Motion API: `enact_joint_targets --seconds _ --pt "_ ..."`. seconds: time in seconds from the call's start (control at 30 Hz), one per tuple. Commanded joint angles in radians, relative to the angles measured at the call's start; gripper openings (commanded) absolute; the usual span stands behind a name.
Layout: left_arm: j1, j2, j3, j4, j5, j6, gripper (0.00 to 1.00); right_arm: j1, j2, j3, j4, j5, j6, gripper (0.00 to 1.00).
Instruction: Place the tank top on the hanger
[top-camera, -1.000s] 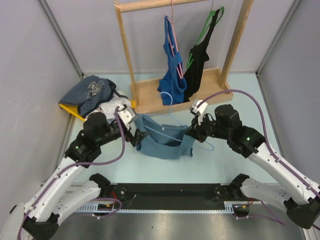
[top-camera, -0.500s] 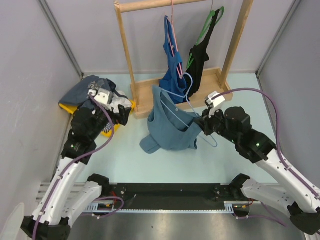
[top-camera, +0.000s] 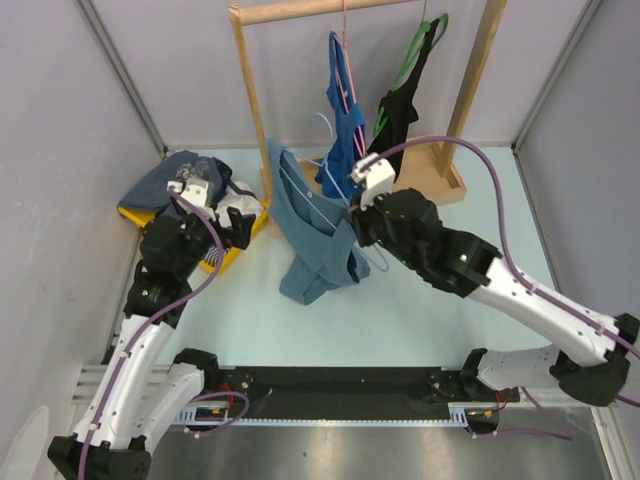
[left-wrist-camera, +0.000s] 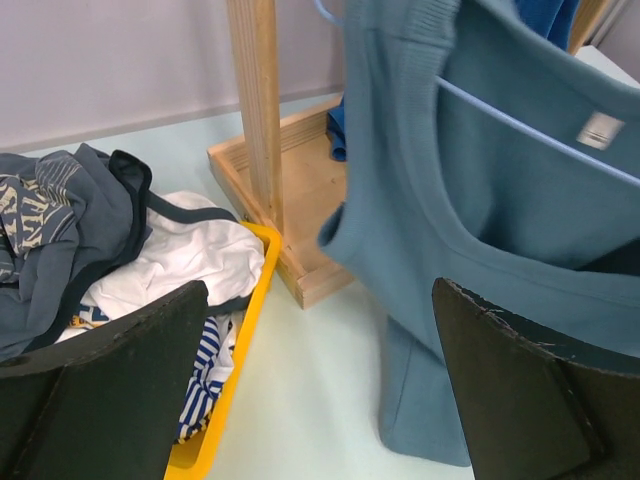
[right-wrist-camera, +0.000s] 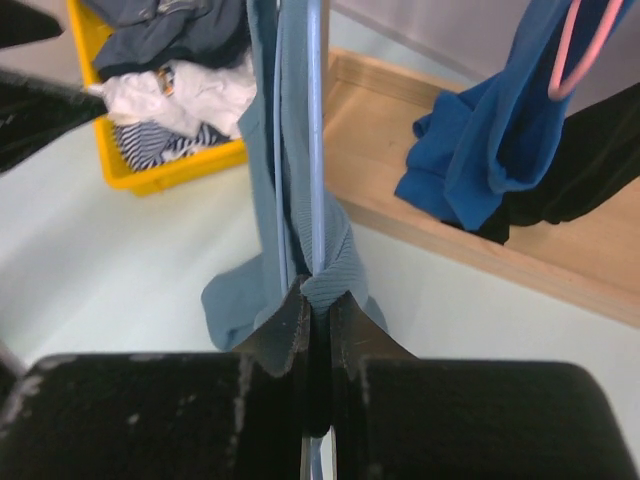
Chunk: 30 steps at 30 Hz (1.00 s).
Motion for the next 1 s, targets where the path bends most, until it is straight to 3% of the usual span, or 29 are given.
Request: enact_joint_targets --seconds 0.0,0.23,0.67,0.97 --pt "0.015 -0.021 -0.006 0.031 0.023 -0.017 0.99 0.009 0.099 0.152 0.081 0.17 0.033 0.0" --pt "0.016 -0.041 -0.016 0.027 0.022 -0.012 0.99 -0.046 0.281 0.445 0.022 0.243 -0.017 0.0" --pt "0.016 -0.061 -0.023 0.025 0.022 -0.006 0.99 -0.244 0.54 0.812 0.054 -0.01 -0.052 0.0" --pt "0.016 -0.059 -0.029 0.024 0.025 -0.006 0.99 -0.287 0.769 1.091 0.057 -0.061 -0.082 0.0"
